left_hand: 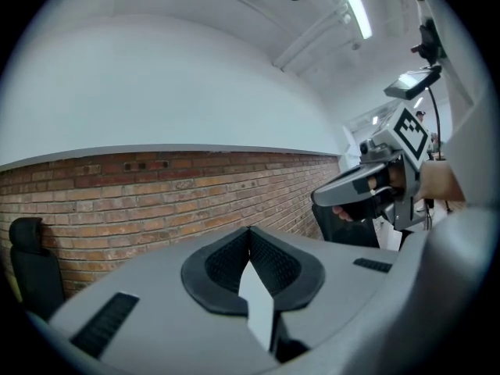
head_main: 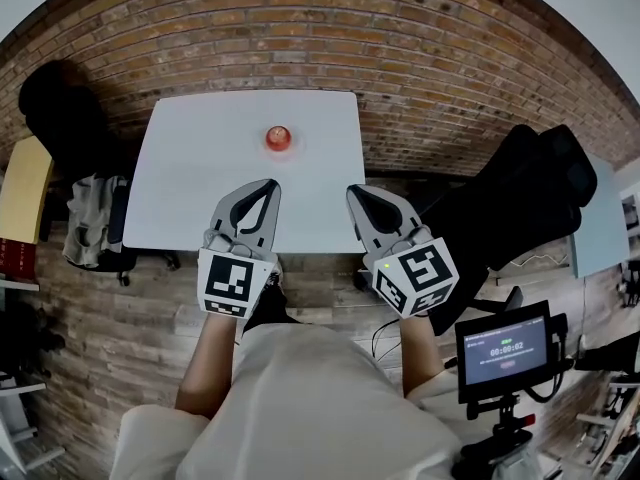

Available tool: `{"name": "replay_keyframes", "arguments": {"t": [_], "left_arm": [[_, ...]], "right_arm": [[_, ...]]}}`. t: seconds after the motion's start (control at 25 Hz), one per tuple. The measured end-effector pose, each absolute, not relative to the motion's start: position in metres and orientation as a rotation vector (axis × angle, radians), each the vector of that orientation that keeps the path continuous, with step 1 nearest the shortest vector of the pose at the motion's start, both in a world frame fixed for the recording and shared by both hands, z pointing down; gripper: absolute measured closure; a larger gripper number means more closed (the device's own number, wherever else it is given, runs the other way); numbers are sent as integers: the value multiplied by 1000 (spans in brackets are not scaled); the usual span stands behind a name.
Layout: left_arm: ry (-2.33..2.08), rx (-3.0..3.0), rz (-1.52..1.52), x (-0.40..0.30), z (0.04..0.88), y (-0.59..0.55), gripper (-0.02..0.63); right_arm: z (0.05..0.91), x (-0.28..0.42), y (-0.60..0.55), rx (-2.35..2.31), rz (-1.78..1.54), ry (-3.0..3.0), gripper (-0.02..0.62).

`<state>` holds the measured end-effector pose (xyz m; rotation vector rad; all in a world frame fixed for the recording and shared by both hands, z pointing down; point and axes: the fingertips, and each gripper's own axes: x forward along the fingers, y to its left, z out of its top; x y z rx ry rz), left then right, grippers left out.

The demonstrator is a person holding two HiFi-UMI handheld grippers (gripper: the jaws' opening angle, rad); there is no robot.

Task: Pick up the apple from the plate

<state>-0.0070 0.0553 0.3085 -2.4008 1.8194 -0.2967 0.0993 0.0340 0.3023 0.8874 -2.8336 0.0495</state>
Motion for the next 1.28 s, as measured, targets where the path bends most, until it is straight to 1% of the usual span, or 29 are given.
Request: {"name": "replay_keyframes", "arguments": {"t": [0.36,0.6,0.76,1.28], "left_arm": [[1867,-2378,-380,-70,324,-12,600],[1812,-2431,-425,-84,335,-50,598],[1749,-2487,-513,-86,353,-72,598],[1626,-2617,-666,-126,397,-126,597]], "right_arm": [[305,65,-20,934,66,-2793,594],[314,54,-46,961,115,-2750,594],[320,45,-63,979,145,-2727,594],[350,-3,-109,1015,257,-2638,594]]}}
